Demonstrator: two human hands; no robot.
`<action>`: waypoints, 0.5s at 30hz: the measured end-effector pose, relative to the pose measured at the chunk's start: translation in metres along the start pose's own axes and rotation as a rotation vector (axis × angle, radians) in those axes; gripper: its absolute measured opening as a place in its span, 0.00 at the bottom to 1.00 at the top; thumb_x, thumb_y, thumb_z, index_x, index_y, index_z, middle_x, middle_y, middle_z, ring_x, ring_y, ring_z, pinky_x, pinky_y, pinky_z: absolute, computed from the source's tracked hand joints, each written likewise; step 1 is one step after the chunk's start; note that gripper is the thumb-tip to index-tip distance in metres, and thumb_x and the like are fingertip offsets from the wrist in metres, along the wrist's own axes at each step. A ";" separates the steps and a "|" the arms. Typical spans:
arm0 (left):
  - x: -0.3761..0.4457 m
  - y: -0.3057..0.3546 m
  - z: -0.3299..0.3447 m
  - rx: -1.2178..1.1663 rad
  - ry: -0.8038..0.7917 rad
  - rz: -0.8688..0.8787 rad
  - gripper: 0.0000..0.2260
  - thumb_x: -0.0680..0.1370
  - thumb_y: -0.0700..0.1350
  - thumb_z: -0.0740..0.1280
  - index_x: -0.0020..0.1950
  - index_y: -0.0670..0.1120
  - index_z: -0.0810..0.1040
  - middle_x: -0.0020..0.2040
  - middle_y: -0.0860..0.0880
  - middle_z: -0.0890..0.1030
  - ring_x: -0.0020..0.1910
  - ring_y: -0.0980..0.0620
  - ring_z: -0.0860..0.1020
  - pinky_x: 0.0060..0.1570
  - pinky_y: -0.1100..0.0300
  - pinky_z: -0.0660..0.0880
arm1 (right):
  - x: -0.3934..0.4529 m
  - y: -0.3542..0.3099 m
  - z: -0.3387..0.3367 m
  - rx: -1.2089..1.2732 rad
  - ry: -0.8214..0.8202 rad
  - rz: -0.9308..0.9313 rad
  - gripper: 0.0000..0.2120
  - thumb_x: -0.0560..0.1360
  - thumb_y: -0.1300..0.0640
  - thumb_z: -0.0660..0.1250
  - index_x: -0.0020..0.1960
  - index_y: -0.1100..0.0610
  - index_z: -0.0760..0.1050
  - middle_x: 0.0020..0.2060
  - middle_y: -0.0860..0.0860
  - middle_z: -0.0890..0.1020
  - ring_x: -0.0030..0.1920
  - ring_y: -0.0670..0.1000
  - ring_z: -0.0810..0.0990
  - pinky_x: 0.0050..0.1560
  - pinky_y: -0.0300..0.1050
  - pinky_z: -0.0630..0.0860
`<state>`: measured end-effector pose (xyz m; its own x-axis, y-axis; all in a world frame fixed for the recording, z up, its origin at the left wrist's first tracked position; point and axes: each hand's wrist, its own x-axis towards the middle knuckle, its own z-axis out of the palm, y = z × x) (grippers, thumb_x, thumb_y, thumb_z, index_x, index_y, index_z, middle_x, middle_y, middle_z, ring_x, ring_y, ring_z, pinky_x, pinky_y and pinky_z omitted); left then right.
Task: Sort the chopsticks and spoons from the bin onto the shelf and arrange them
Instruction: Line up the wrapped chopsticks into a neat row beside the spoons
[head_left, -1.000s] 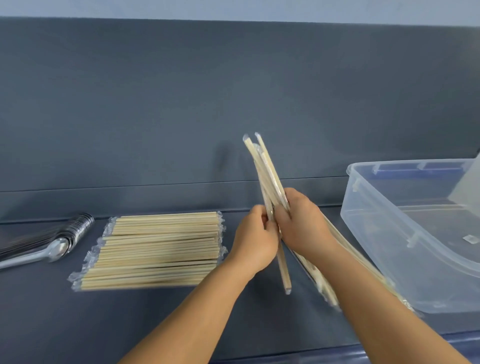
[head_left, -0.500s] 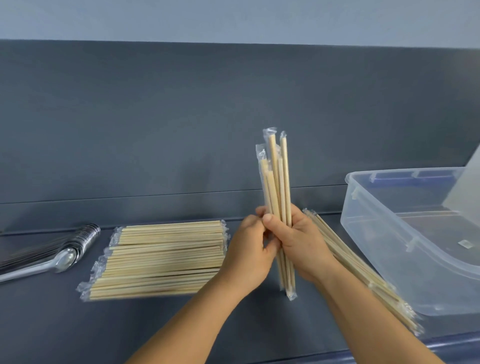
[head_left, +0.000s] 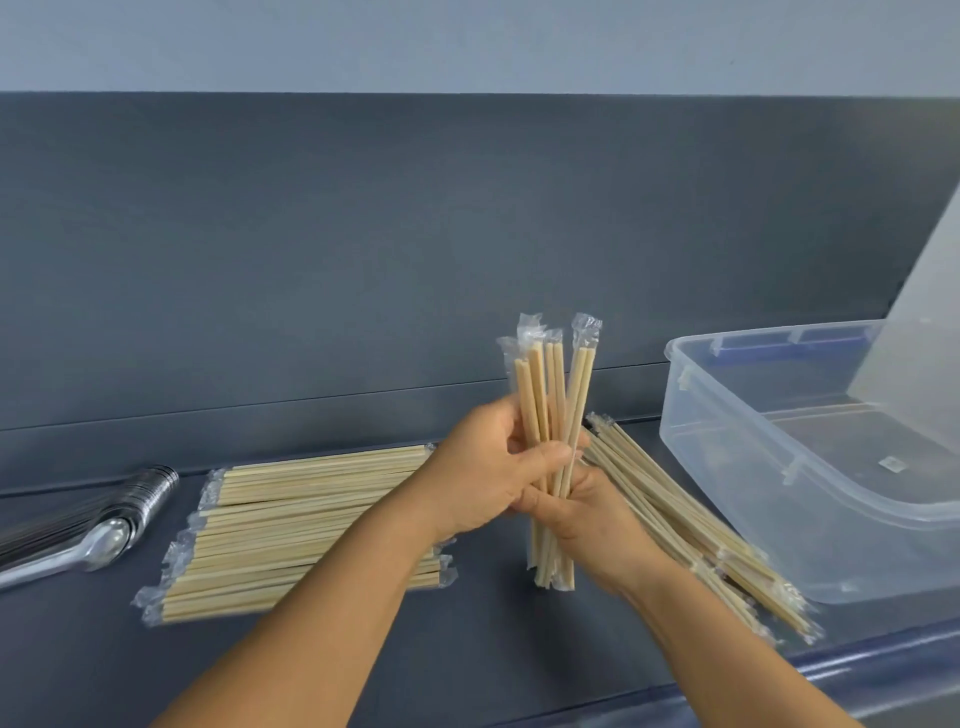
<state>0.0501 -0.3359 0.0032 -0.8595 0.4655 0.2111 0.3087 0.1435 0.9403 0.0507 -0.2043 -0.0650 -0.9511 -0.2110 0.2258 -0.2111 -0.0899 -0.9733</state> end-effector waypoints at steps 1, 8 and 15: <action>0.000 0.001 0.001 -0.022 -0.001 -0.001 0.10 0.78 0.35 0.64 0.55 0.48 0.76 0.50 0.50 0.83 0.41 0.61 0.82 0.30 0.74 0.72 | 0.001 -0.002 -0.001 0.027 -0.015 -0.018 0.09 0.70 0.64 0.70 0.50 0.63 0.79 0.41 0.56 0.84 0.45 0.49 0.83 0.47 0.38 0.78; 0.008 0.007 0.004 -0.024 0.010 0.064 0.06 0.79 0.36 0.64 0.52 0.45 0.76 0.42 0.50 0.83 0.43 0.56 0.83 0.44 0.65 0.78 | 0.002 -0.006 -0.001 -0.074 -0.107 -0.009 0.11 0.72 0.68 0.69 0.50 0.56 0.79 0.42 0.47 0.85 0.48 0.44 0.83 0.48 0.36 0.77; 0.016 0.004 0.004 0.012 0.245 0.036 0.11 0.75 0.48 0.70 0.38 0.44 0.74 0.33 0.47 0.80 0.34 0.52 0.80 0.38 0.59 0.78 | 0.006 -0.001 0.000 -0.133 -0.094 -0.002 0.05 0.72 0.66 0.70 0.47 0.60 0.78 0.40 0.57 0.79 0.43 0.52 0.77 0.50 0.43 0.77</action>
<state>0.0393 -0.3243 0.0090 -0.9206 0.2451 0.3040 0.3443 0.1422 0.9280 0.0457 -0.2054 -0.0624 -0.9266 -0.3019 0.2243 -0.2466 0.0375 -0.9684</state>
